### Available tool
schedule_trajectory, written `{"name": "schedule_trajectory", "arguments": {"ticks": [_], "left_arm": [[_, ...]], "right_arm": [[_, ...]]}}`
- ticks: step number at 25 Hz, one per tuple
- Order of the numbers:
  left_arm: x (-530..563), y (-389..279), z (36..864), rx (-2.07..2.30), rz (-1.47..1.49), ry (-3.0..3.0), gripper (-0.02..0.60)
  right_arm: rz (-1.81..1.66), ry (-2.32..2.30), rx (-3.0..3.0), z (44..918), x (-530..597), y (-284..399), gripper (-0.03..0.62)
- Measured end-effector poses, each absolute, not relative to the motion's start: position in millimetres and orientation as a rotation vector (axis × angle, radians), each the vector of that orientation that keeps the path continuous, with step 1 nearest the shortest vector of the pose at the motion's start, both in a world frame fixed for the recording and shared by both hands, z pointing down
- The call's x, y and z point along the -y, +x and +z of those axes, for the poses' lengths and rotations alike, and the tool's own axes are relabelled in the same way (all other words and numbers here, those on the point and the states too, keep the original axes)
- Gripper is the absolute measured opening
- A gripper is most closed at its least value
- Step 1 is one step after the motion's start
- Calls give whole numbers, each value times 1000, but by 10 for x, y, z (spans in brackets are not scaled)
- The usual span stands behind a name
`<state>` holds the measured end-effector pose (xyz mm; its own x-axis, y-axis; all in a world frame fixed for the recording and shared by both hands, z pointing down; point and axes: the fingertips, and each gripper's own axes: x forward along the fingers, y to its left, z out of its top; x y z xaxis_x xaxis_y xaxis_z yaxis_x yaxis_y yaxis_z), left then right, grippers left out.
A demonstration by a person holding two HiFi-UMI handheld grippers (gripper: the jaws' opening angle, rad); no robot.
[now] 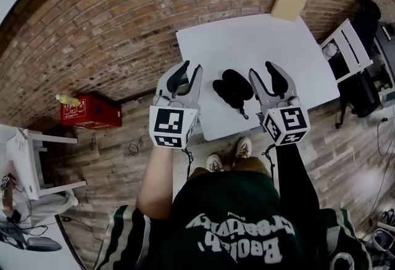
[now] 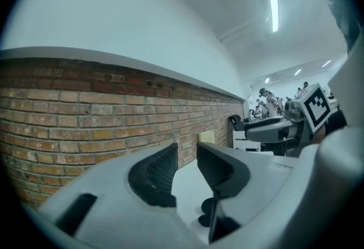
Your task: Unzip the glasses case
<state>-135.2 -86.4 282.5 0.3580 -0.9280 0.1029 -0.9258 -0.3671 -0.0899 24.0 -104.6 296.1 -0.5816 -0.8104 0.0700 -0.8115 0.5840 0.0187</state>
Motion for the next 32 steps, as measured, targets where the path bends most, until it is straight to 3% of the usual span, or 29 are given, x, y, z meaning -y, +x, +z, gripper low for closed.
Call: {"name": "schedule_trajectory", "arguments": {"ticks": [6, 10, 11, 13, 32], "left_arm": [[731, -1362, 2634, -1737, -154, -2509, 96], [716, -1363, 2652, -1737, -211, -2469, 71], [712, -1367, 2655, -1743, -213, -2463, 53], [700, -1368, 2656, -1750, -210, -2458, 2], [672, -1432, 2596, -1758, -159, -2450, 2]], "right_arm": [[5, 1407, 2708, 2946, 915, 204, 208], [-76, 1433, 2677, 2882, 875, 227, 28], [-86, 1437, 2674, 2867, 866, 233, 12], [-85, 1445, 2667, 2863, 847, 255, 12], [-74, 1437, 2665, 2934, 881, 196, 11]]}}
